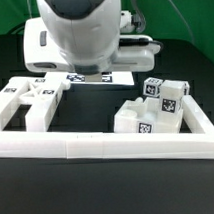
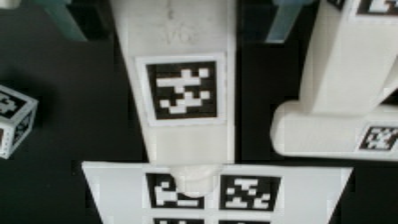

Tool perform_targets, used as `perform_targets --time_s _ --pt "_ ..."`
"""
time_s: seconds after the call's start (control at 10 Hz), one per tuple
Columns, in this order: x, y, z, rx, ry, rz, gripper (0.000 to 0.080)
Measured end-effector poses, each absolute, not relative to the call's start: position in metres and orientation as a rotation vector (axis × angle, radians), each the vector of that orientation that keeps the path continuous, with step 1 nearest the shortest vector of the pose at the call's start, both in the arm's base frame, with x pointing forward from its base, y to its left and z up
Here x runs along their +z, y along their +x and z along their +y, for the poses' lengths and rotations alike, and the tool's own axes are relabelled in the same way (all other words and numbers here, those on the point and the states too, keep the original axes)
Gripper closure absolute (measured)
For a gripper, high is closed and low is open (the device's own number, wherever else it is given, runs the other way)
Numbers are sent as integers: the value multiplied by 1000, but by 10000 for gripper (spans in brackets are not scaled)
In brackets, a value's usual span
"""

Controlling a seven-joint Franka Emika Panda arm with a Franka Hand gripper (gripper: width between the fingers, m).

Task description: Assemble chair

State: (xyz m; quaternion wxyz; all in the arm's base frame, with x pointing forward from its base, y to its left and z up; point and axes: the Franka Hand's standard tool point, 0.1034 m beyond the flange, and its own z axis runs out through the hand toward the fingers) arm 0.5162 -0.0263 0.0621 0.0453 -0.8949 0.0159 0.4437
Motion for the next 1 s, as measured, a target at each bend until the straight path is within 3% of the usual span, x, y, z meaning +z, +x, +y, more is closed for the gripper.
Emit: perform_targets --time_s 0.3,0.6,0.8,1.0 --pt "60 524 -27 1291 -2773 61 512" --pt "86 539 -19 1131 -2835 196 512" --pt "82 557 -20 827 -2952 200 512" --pt "84 552 -19 664 -2988 250 512"
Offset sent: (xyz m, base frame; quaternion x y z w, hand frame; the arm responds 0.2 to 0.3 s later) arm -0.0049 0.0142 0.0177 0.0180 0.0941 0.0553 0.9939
